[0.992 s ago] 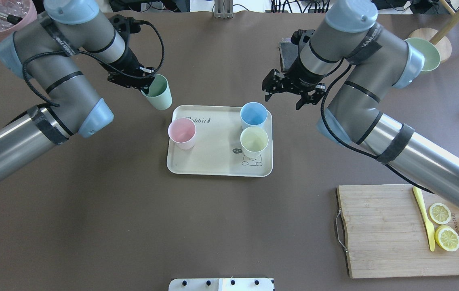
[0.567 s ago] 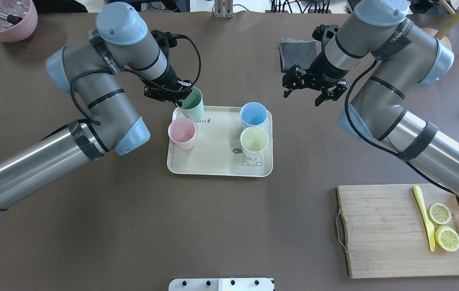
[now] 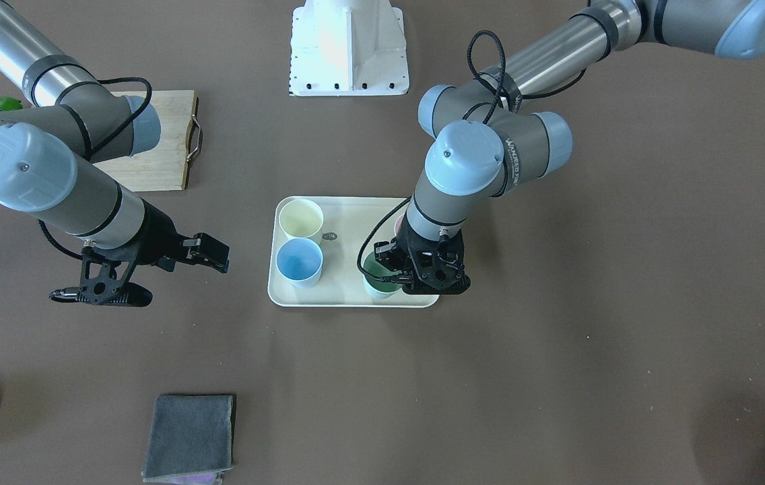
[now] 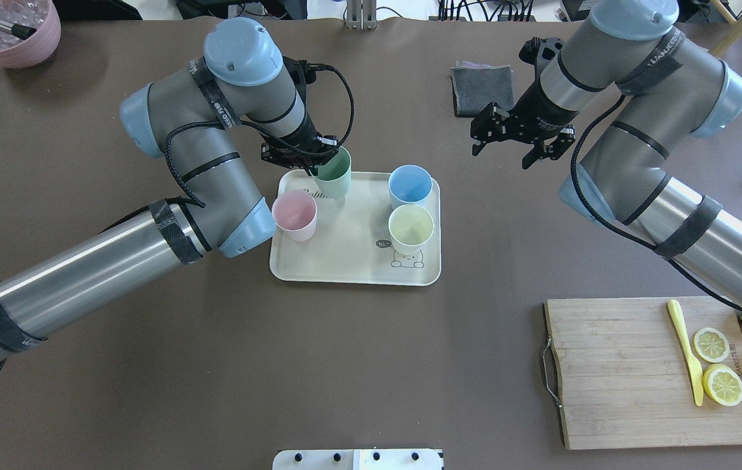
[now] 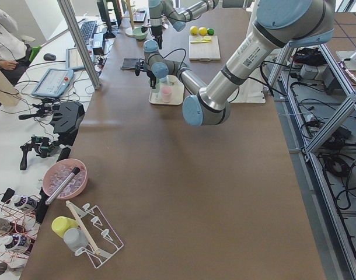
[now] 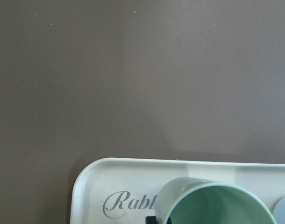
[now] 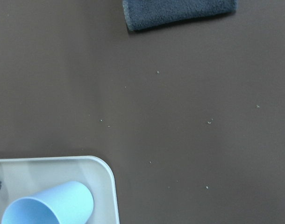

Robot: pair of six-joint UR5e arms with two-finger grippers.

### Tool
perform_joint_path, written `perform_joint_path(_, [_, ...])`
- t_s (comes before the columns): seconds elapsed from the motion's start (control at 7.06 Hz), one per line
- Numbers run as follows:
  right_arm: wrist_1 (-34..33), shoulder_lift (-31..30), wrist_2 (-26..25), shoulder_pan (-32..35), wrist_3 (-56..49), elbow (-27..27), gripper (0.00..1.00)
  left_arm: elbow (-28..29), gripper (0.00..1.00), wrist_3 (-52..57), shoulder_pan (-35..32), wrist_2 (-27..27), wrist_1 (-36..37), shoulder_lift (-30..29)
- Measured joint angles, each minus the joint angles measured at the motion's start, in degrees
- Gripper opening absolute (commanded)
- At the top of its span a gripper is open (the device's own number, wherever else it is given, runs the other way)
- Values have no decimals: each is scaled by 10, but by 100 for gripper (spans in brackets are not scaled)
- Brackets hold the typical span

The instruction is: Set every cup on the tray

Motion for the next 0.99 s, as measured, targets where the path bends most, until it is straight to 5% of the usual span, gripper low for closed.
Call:
perform_joint_path(0.28, [0, -2, 9, 8, 0, 0, 100, -2, 94, -2, 6, 5, 1, -2])
perform_joint_path(0.71, [-4, -13, 34, 51, -30, 2, 100, -31, 98, 1, -1, 0, 34, -4])
perform_joint_path(0.99, [-5, -44, 45, 116, -103, 4, 100, -95, 98, 52, -62, -42, 106, 10])
